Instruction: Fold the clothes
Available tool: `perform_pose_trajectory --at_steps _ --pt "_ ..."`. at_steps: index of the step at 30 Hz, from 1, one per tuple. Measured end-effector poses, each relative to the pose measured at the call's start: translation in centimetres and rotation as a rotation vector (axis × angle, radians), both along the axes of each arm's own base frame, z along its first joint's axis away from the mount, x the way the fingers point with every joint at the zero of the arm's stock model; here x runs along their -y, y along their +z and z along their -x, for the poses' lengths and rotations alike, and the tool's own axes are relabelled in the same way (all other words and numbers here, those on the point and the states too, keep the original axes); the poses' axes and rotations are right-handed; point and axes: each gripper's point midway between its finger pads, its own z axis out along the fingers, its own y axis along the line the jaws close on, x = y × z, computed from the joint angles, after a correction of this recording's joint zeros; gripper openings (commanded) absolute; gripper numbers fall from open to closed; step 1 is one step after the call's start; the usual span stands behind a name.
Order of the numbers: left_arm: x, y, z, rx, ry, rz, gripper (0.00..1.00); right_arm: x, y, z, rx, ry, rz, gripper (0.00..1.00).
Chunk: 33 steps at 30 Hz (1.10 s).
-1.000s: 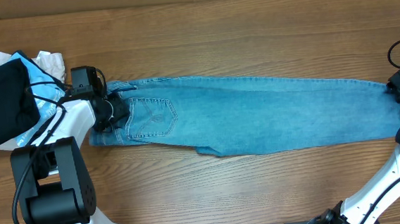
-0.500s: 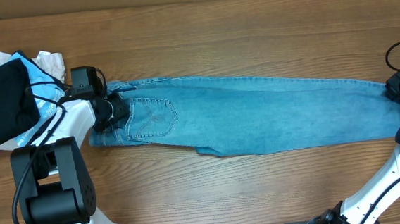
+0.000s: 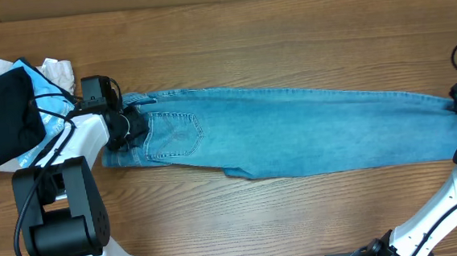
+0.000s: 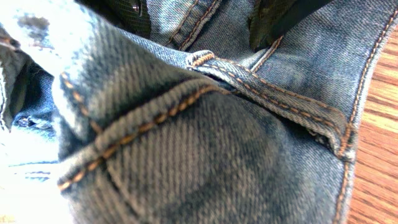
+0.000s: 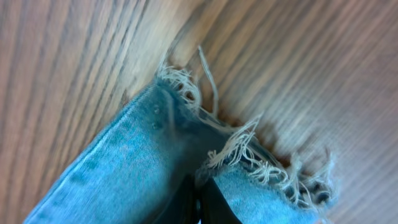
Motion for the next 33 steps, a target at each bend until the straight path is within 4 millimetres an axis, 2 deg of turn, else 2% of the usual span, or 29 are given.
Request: perform_pose_trajectory --at_steps 5,9,20,30,33 --pt "0.3 0.0 0.1 -0.005 -0.004 0.013 0.56 1.1 1.1 0.3 0.032 -0.051 -0.011 0.04" --pt "0.5 0.0 0.2 -0.005 -0.008 0.026 0.56 1.6 1.2 0.5 0.057 -0.077 -0.028 0.04" --pt "0.6 0.0 0.2 -0.006 -0.010 0.034 0.56 1.8 1.6 -1.3 0.161 -0.080 -0.060 0.04" --pt "1.0 0.0 0.2 -0.007 -0.017 0.052 0.56 2.4 6.1 -2.7 0.229 -0.072 -0.043 0.04" --pt "1.2 0.1 0.2 -0.007 -0.020 0.062 0.56 2.5 6.6 -3.0 0.243 -0.069 -0.037 0.04"
